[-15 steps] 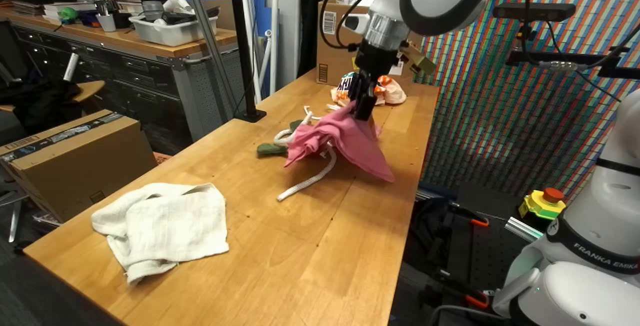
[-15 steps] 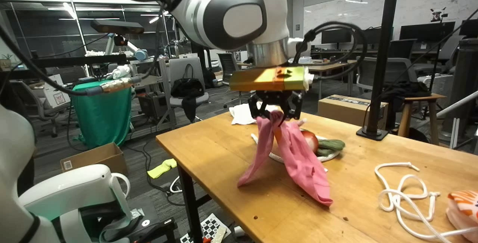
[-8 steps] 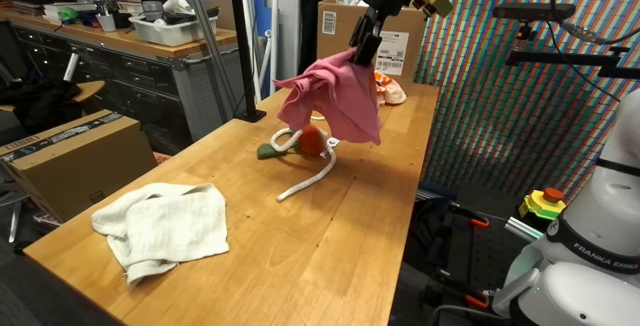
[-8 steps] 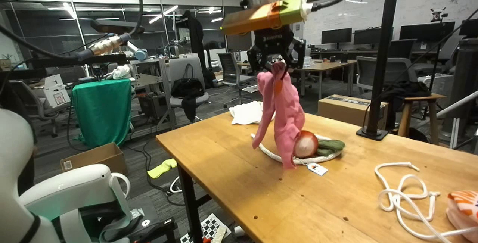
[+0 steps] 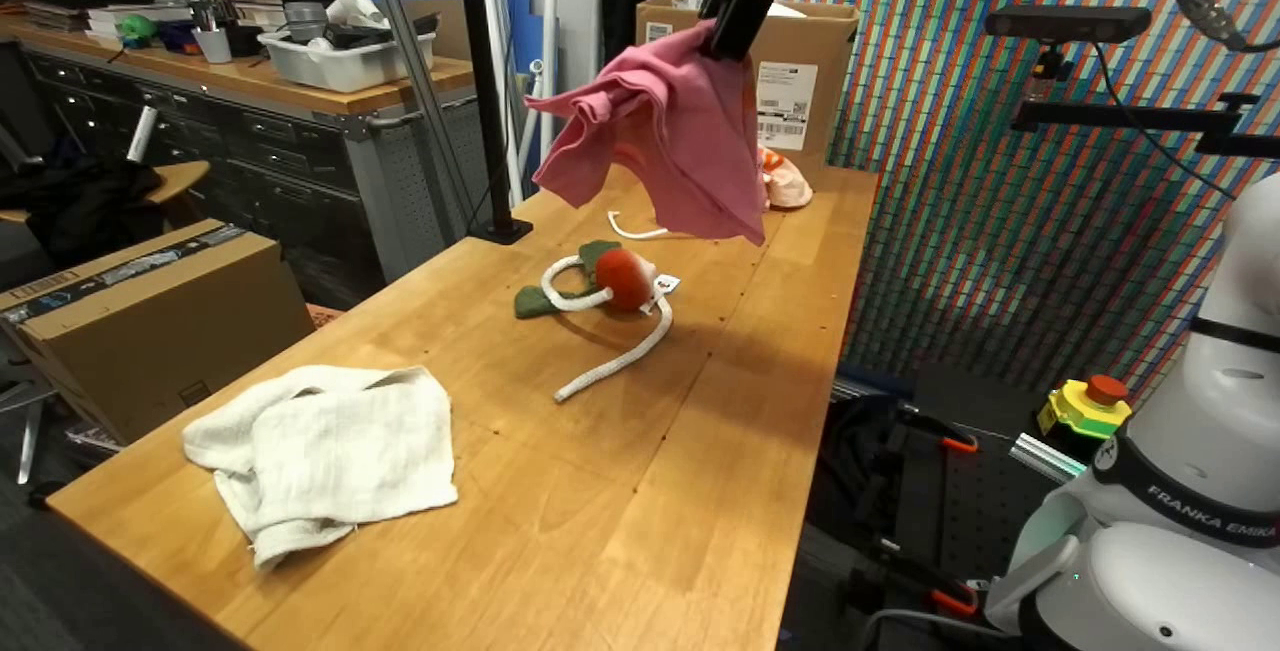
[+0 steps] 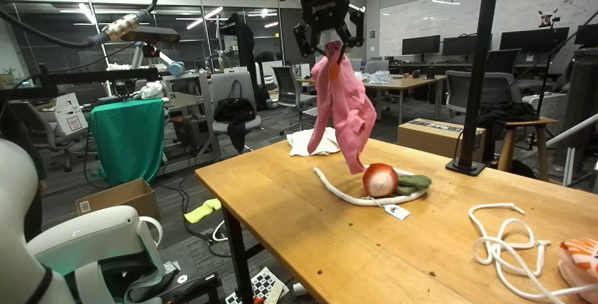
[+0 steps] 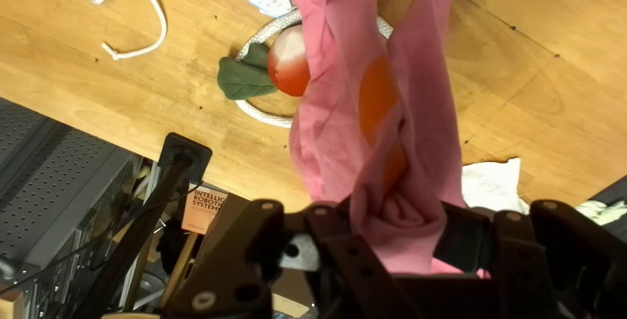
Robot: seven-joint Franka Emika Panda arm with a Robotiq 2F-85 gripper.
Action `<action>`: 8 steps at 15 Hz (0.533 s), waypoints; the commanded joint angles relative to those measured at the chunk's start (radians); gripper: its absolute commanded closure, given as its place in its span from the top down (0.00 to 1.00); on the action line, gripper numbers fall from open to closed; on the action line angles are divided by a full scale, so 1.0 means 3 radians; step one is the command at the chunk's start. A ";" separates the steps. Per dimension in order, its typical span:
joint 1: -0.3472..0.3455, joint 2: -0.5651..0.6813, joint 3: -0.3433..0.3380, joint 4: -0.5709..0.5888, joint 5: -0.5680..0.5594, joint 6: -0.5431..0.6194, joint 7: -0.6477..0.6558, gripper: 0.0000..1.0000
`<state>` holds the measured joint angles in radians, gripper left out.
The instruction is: Move the peach shirt to the right, move the white towel and pink shirt to the left, move the radish backwards, move the long white rope to the right
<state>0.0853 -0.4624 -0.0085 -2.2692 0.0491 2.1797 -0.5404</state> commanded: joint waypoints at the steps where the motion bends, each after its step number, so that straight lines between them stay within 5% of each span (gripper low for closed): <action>1: 0.0140 -0.0054 0.0070 0.0117 -0.0113 -0.0302 0.0129 0.08; 8: 0.0504 0.0016 0.0327 0.0033 -0.0053 -0.0560 0.0067 0.07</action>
<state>0.1912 -0.4687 0.0614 -2.2600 0.0414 2.0233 -0.5294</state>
